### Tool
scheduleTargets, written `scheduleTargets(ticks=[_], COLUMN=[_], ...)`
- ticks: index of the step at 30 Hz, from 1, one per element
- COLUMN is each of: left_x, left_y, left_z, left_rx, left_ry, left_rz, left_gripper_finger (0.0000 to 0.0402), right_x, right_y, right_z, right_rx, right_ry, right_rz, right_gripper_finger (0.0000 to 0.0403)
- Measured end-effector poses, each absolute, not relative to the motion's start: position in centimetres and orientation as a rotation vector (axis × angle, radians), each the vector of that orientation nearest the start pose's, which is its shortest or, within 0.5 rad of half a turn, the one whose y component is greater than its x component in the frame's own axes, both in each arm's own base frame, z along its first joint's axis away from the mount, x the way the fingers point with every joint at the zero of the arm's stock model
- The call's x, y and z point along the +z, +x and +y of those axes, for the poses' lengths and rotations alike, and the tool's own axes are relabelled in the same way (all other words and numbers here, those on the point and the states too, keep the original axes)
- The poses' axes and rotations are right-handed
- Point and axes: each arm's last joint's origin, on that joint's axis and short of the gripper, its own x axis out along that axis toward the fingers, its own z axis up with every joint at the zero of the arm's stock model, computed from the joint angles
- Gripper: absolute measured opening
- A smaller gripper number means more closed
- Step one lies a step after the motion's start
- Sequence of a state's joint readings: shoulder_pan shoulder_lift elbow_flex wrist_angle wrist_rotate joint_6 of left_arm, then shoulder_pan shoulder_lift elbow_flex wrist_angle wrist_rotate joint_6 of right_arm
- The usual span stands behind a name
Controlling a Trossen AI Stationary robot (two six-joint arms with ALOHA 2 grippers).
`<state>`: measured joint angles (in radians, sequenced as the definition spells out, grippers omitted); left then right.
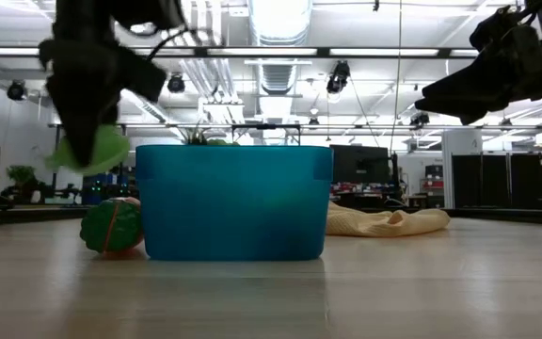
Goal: Pick and placing Produce into tupperware
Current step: Put the melon into the bin
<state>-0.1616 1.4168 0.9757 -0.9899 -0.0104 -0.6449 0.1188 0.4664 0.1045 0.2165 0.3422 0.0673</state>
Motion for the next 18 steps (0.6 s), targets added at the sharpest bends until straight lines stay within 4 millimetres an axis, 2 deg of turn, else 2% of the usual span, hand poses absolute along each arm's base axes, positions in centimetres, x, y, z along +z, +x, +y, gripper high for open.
scheduleTargets(ticks=[9, 18], left_x=[24.4, 24.6], left_y=[26.5, 28.0], left_z=[-4.7, -5.1], left_rx=[0.152, 0.092], left_ry=[-0.341, -0.311], left_rz=[1.105, 1.010], left_gripper_finger=[0.0191, 0.0191], right_x=[17.8, 17.8], right_y=[12.9, 12.9], right_z=[0.6, 0.6], right_rx=[-0.227, -0.227], right_ry=[0.018, 0.015], right_rz=[0.135, 0.132], right_gripper_finger=[0.0228, 0.0228])
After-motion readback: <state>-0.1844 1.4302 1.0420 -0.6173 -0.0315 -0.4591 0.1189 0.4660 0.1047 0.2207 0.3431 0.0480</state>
